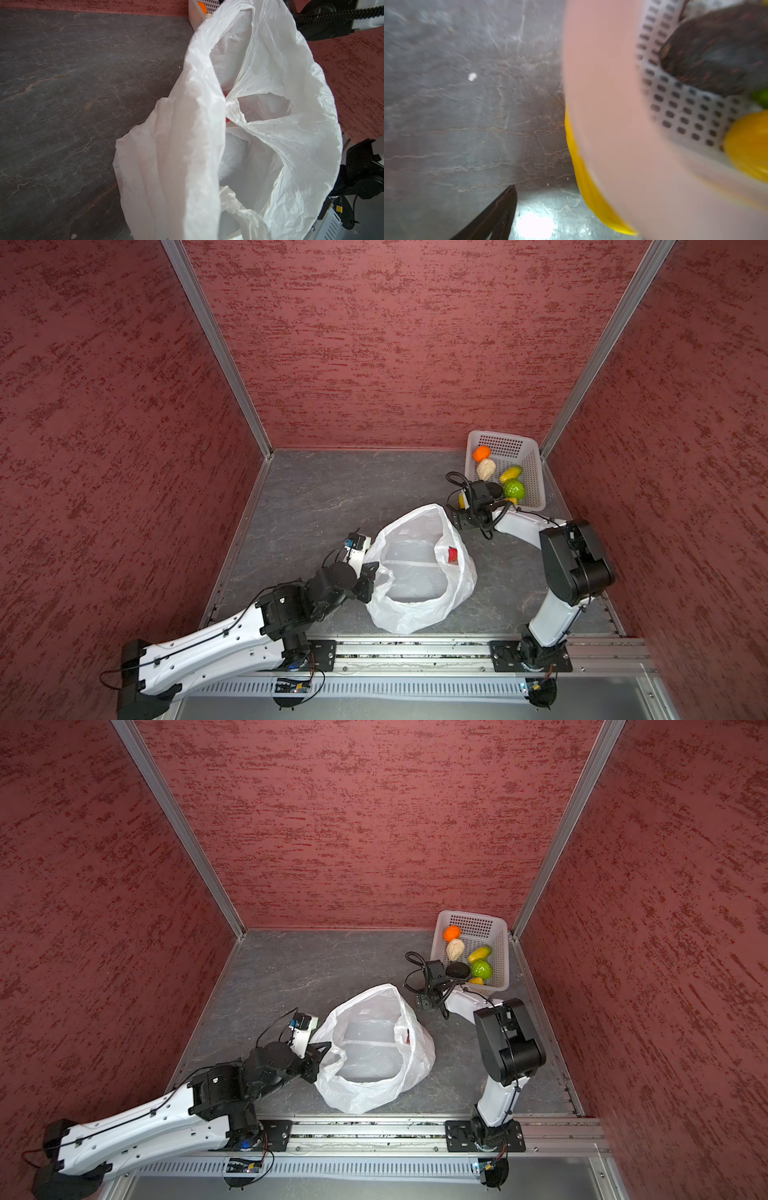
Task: Untie the knot of the plastic bag and take out the fruit
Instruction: Pick up the fruit from the middle-right of the table.
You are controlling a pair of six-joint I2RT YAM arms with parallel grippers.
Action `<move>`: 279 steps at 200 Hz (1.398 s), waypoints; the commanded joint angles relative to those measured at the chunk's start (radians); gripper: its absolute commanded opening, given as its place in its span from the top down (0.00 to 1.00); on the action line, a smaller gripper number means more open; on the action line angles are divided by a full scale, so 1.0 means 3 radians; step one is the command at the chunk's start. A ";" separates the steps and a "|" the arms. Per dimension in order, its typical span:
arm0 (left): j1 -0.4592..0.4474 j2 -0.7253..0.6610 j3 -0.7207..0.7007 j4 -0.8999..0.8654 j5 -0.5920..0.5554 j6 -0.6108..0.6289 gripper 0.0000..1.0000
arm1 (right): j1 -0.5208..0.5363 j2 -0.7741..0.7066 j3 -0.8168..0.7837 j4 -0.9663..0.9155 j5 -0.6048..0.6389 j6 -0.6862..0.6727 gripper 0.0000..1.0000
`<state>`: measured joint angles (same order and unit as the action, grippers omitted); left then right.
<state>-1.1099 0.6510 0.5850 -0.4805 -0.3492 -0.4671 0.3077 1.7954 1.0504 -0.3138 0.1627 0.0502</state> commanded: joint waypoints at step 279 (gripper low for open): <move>-0.0023 0.0044 0.0009 0.0142 0.0006 0.0007 1.00 | -0.0567 -0.0661 0.1361 -0.0814 -0.0301 -0.0108 0.89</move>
<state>-1.1118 0.6609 0.5850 -0.4725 -0.3489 -0.4671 0.2070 1.4925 1.3808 -0.5426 0.0639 0.0471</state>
